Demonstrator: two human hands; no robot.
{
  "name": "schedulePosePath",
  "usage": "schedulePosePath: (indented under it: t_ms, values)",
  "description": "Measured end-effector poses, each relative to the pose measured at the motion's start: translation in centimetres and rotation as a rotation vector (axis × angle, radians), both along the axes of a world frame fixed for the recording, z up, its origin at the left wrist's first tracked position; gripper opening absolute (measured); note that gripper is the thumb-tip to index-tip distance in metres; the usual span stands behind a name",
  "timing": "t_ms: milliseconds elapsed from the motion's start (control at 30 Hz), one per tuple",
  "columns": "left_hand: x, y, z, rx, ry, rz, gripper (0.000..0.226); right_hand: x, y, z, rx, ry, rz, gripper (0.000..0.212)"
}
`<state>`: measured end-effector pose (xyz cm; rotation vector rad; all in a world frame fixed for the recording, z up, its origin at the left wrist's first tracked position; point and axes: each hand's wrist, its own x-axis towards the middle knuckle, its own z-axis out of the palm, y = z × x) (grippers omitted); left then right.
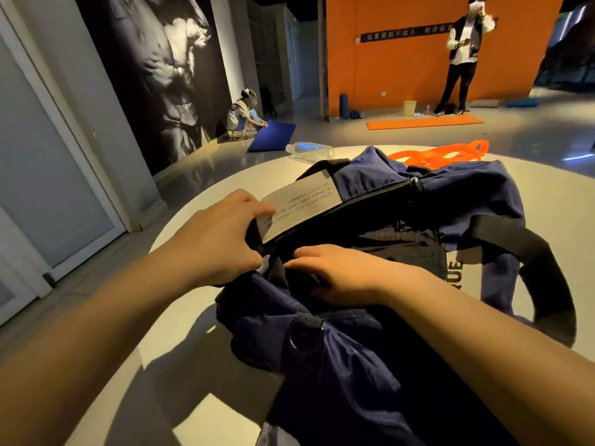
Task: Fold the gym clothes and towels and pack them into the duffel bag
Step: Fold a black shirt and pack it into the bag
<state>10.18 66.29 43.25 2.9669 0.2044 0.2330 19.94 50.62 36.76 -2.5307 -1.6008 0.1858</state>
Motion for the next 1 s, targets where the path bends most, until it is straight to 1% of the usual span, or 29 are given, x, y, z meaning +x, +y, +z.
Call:
schedulePosePath:
  t_ms: [33, 100, 200, 233, 300, 400, 433, 500, 567, 600, 667, 700, 767, 800, 867, 900, 933, 1000]
  values:
    - [0.0, 0.2, -0.2, -0.003, -0.027, 0.021, 0.069, 0.2, 0.0, -1.0, -0.063, 0.039, -0.005, 0.063]
    - [0.0, 0.6, -0.5, -0.002, -0.064, 0.043, 0.067, 0.6, 0.1, -2.5, -0.199, 0.067, -0.044, 0.074]
    - [0.2, 1.2, -0.5, 0.047, -0.053, 0.035, 0.067, 0.4, 1.1, -3.0, -0.362, -0.07, -0.044, 0.077]
    - [0.2, 1.4, -0.2, 0.06, -0.031, 0.032, 0.067, 0.3, 1.5, -2.9, -0.379, -0.104, -0.057, 0.078]
    - [0.1, 1.9, 0.4, 0.073, 0.032, 0.025, 0.068, 0.3, 2.0, -2.6, -0.35, -0.142, -0.1, 0.086]
    - [0.5, 2.3, 1.0, 0.079, 0.105, 0.028, 0.069, 0.3, 2.2, -2.5, -0.303, -0.172, -0.098, 0.076]
    - [0.8, 2.3, 0.9, 0.09, 0.124, 0.034, 0.07, 0.4, 2.2, -2.7, -0.314, -0.186, -0.086, 0.079]
    - [1.2, 2.2, 0.5, 0.104, 0.173, 0.036, 0.072, 0.2, 2.1, -2.8, -0.356, -0.186, -0.059, 0.097]
    - [1.7, 1.9, 0.3, 0.114, 0.259, 0.008, 0.073, 0.1, 2.0, -3.0, -0.351, -0.171, -0.056, 0.111]
    - [2.0, 1.7, 0.2, 0.121, 0.31, -0.01, 0.073, 0.0, 1.9, -3.0, -0.345, -0.165, -0.056, 0.115]
    - [2.9, 1.4, -0.1, 0.117, 0.377, -0.026, 0.07, -0.2, 1.7, -3.2, -0.31, -0.153, -0.052, 0.114]
    - [3.3, 1.1, -0.3, 0.118, 0.364, -0.028, 0.065, -0.2, 1.6, -3.3, -0.303, -0.15, -0.052, 0.114]
    - [4.1, 0.6, -0.8, 0.172, 0.272, 0.007, 0.059, -0.3, 1.4, -3.3, -0.312, -0.159, -0.047, 0.114]
    - [4.4, 0.6, -1.1, 0.233, 0.237, 0.039, 0.062, -0.2, 1.3, -3.4, -0.313, -0.172, -0.049, 0.109]
    - [4.7, 0.8, -1.3, 0.347, 0.244, 0.091, 0.072, -0.1, 1.3, -3.6, -0.323, -0.202, -0.053, 0.083]
    - [4.7, 1.0, -1.1, 0.367, 0.267, 0.109, 0.075, 0.0, 1.4, -3.5, -0.338, -0.207, -0.059, 0.075]
    - [4.5, 1.2, -0.9, 0.369, 0.293, 0.119, 0.078, 0.1, 1.7, -3.4, -0.354, -0.206, -0.067, 0.075]
    - [4.0, 1.7, -0.2, 0.345, 0.341, 0.117, 0.086, 0.4, 2.2, -3.1, -0.373, -0.177, -0.073, 0.094]
